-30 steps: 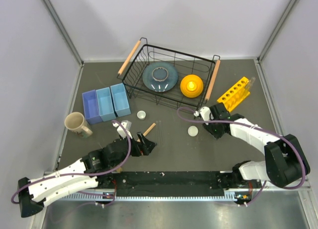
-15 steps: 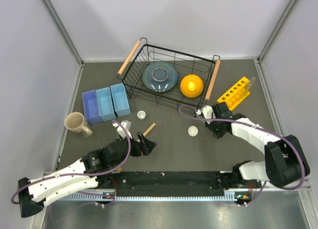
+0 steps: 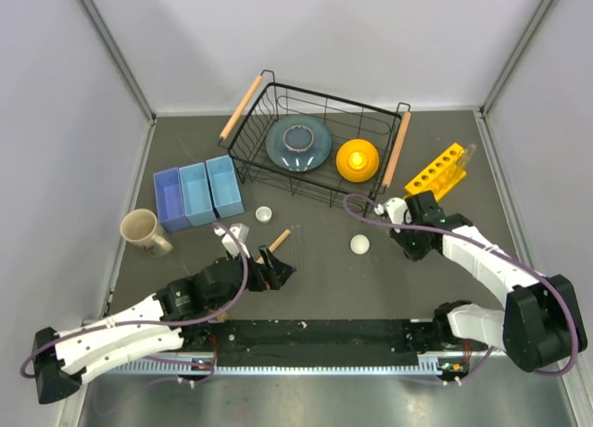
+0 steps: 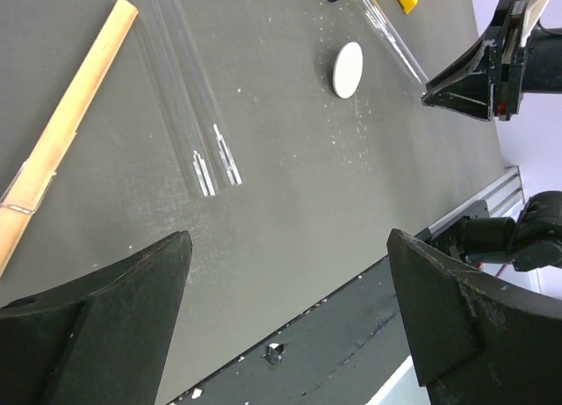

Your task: Organize the chemistry lab equipment

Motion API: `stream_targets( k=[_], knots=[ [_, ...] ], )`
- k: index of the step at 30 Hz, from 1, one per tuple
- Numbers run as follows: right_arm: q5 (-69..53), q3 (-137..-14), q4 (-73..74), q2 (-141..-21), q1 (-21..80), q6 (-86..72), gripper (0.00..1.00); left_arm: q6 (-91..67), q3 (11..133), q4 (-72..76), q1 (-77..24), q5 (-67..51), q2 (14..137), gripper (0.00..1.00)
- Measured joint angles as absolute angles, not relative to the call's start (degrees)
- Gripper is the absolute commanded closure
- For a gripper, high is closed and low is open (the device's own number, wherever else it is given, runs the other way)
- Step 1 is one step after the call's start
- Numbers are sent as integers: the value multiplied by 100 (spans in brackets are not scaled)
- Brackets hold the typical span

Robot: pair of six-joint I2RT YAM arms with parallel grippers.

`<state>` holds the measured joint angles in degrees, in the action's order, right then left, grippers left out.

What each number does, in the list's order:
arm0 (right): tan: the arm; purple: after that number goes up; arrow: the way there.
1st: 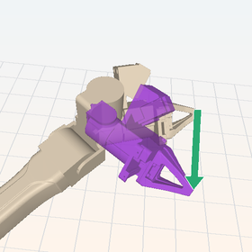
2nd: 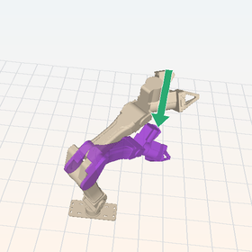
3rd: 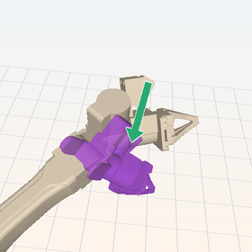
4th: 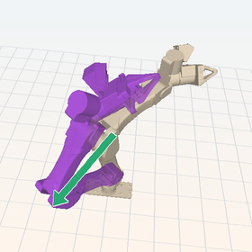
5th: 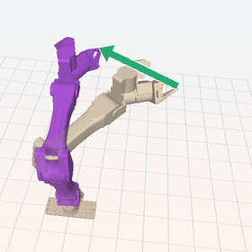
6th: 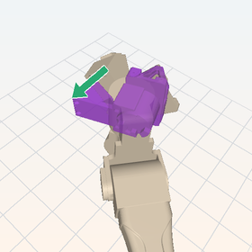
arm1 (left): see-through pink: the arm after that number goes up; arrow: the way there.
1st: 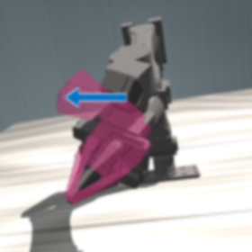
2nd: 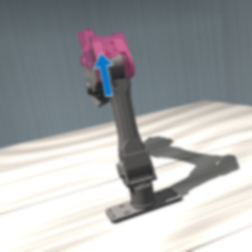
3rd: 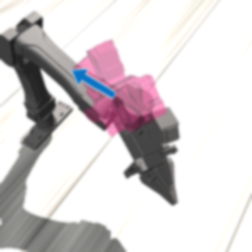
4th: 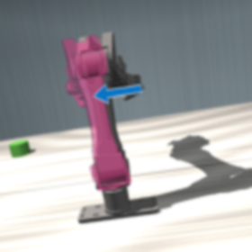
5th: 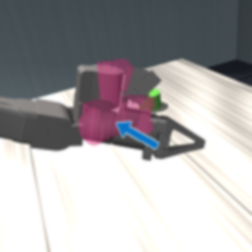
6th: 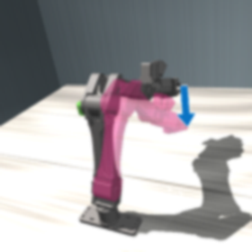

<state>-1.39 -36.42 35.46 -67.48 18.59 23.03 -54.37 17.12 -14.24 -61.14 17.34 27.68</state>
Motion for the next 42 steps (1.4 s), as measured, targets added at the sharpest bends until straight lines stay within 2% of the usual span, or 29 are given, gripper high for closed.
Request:
stream_targets(
  k=[9, 20, 30, 42],
  knots=[
    [-270, -3636, 3828, -6213, 1841, 2458, 86, -5680, 1706, -432, -6114, 1299, 3332, 1],
    [-810, -3723, 4274, -6171, 1822, 2740, 86, -6265, 1680, 1243, -6114, 989, 4574, 1],
    [-1352, -4038, 4619, -5961, 1820, 2917, 86, -6698, 1682, 2034, -6071, 991, 5284, 1],
    [-2335, -4858, 4757, -6016, 2300, 2403, 86, -7059, 2134, 3461, -6040, 1055, 6790, 10]
  ],
)
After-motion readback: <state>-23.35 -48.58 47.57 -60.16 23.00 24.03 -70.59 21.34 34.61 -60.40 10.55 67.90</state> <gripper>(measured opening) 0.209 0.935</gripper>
